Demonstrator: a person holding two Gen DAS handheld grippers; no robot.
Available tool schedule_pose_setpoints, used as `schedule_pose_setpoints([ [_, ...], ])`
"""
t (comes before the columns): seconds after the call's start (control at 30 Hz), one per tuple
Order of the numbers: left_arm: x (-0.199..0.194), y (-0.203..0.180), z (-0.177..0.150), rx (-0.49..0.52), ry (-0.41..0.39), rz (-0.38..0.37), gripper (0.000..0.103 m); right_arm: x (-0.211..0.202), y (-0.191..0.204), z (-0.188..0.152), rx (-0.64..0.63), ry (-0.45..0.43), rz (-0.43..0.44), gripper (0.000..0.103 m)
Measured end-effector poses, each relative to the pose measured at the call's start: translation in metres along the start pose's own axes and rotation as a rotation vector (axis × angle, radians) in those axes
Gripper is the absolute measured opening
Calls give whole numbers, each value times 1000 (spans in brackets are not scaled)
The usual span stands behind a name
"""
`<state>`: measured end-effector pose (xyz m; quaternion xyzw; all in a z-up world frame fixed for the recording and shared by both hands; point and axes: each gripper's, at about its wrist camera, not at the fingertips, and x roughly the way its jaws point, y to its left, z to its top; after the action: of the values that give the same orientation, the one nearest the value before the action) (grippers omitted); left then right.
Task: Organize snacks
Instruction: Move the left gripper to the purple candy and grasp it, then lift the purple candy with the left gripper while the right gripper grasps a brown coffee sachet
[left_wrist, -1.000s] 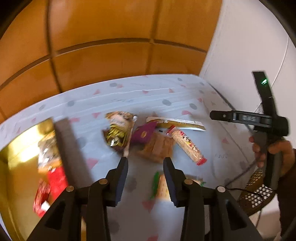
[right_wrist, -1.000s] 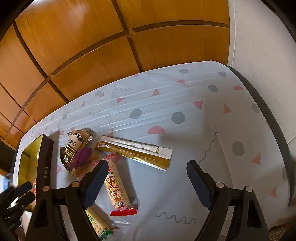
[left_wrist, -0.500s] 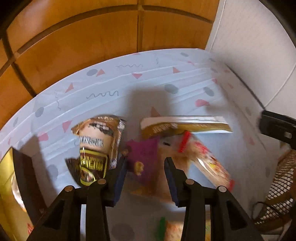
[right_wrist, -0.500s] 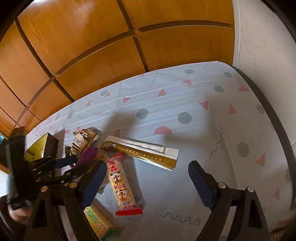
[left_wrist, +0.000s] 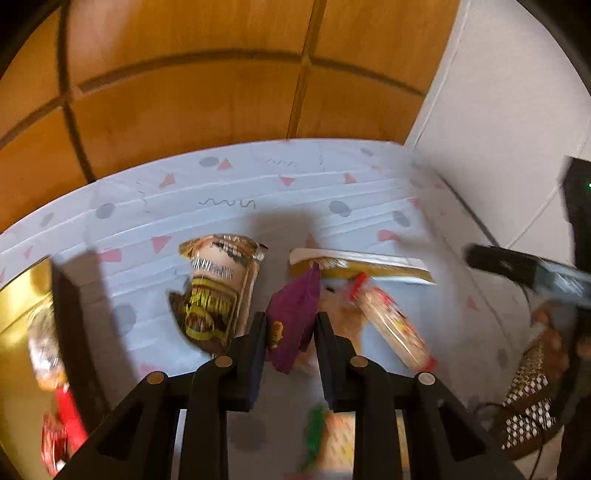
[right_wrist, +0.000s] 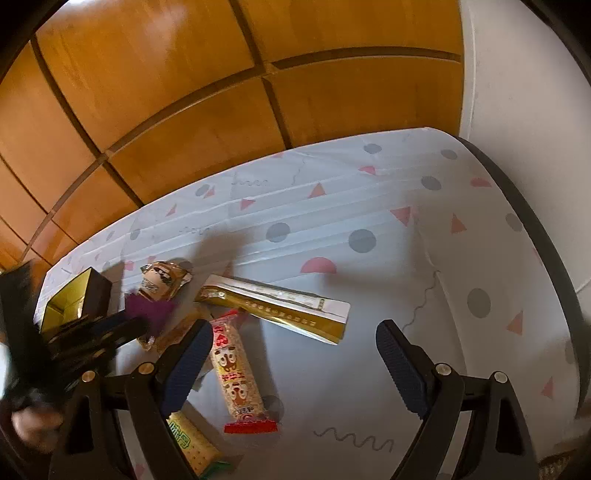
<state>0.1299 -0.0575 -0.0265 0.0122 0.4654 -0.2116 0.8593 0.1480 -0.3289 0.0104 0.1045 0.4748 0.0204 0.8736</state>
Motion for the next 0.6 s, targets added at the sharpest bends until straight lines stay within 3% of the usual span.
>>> schedule_pose_setpoints([
  [0.17,-32,-12,-42,33,-41,17,26,3,-4,-1,12,12,-26,90],
  [0.33,-44,-17,-84,42,-20,23,26,8,-3,-3,-3,36,-36,86],
  [0.5,-41,-24,-114,74,-3,16,26,16,8,-7,-64,79,-22,58],
  [0.6,-41,-26,-117,92,-15,15,26,24,20,-8,-114,111,-51,54],
])
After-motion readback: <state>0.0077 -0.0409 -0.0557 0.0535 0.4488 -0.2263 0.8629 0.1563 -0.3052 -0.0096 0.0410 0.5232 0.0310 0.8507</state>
